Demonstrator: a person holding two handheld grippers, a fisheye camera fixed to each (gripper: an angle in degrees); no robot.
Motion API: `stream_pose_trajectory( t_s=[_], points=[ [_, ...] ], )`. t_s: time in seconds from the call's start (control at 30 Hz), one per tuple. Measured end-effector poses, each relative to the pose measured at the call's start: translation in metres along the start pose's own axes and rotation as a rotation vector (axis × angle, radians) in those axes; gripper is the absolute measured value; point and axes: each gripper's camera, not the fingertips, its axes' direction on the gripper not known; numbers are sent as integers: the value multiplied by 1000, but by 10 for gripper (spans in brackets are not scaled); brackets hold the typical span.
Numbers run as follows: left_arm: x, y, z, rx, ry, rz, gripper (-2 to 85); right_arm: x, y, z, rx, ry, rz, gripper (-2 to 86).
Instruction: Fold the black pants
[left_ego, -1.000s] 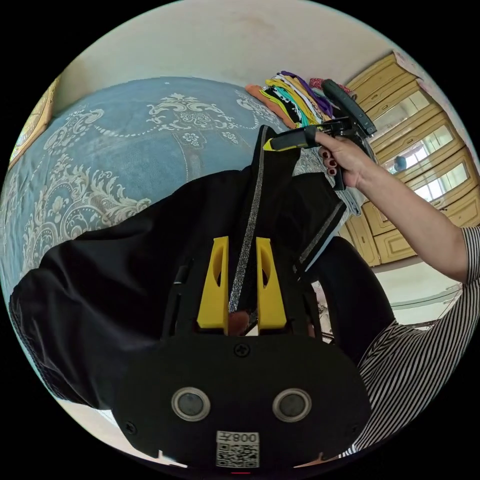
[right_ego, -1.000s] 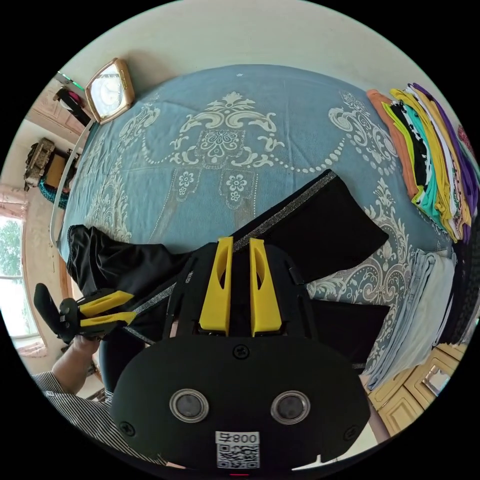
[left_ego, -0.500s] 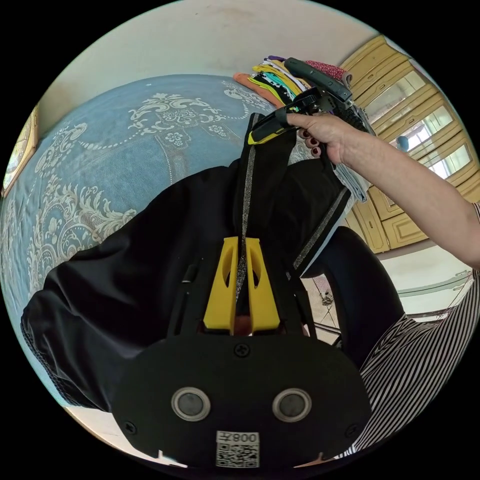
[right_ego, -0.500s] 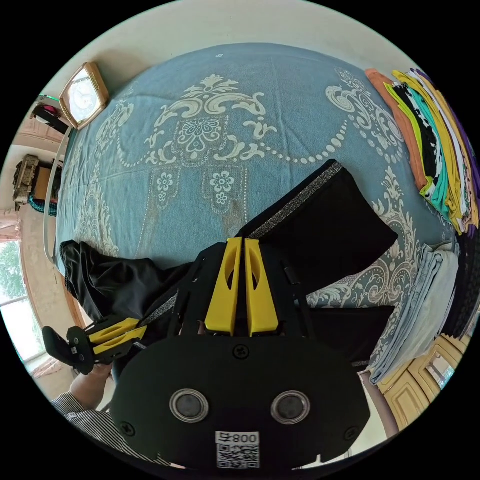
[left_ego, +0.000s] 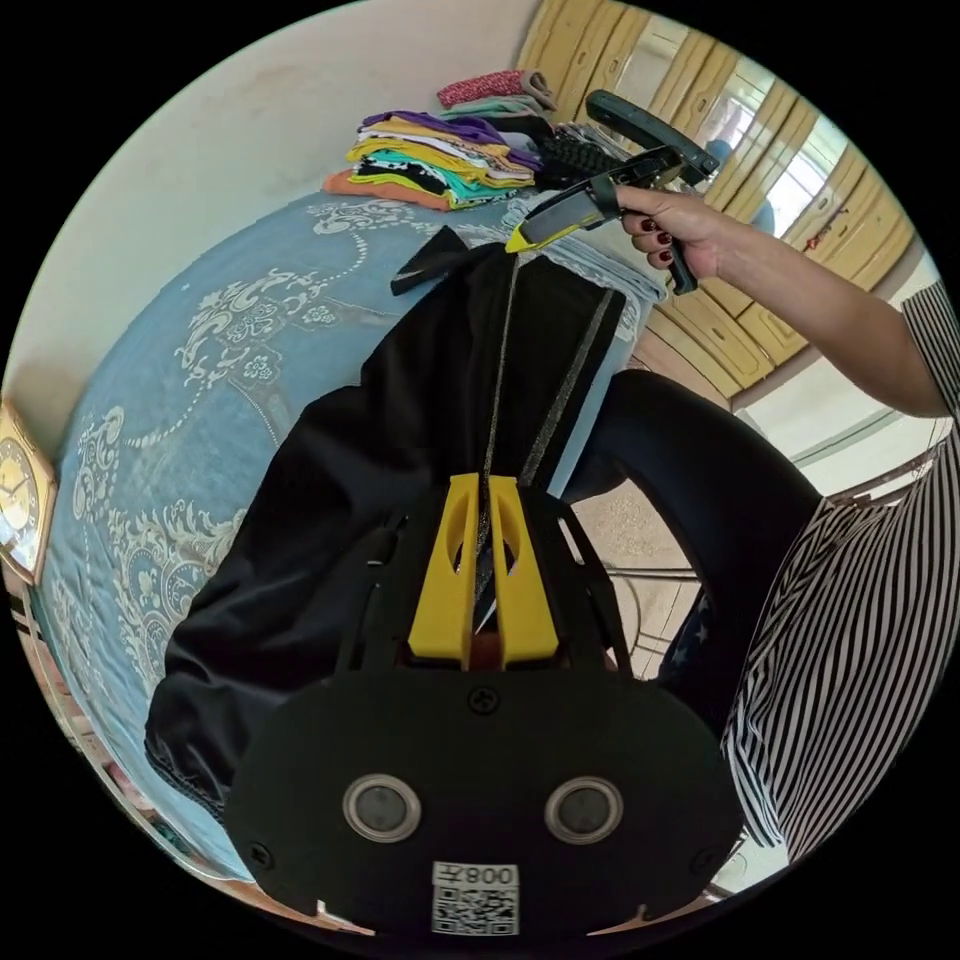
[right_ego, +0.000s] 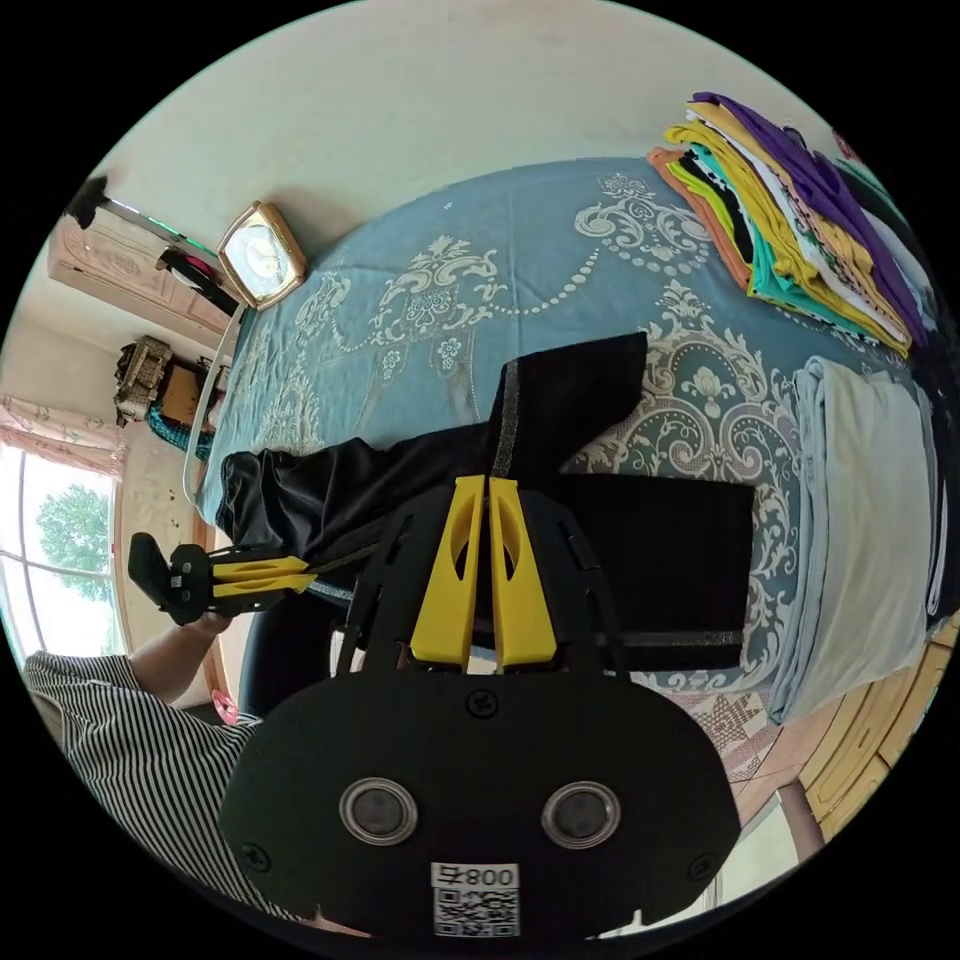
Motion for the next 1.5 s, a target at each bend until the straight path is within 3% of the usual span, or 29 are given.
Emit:
stream_pose_trajectory(
  t_s=[0.37,0.5,0.77,0.9,1.13,1.23,1.4,1.5],
  points=[
    [9,-15,98,-178,13,56,18,57,114,12,1,-79,101,5],
    [1,-18,117,-155,-12,34,18,65,134,9,38,-122,101,4],
    [-29,-23,123,-27,-48,-48,19,40,105,-30,163,-144,-107,3],
    [-41,-24,149,-45,-19,-38,21,26,117,-37,184,-98,-184,3],
    [-70,-30,224,-164,70,-76,32,85,178,51,-14,-87,50,7],
    [-90,-26,230,-143,136,-140,43,96,191,55,32,-150,119,10],
    [-122,-13,227,-2,236,-270,59,88,204,45,78,11,164,17],
    [-144,-30,238,73,298,-295,66,45,195,37,142,146,10,35]
  ],
)
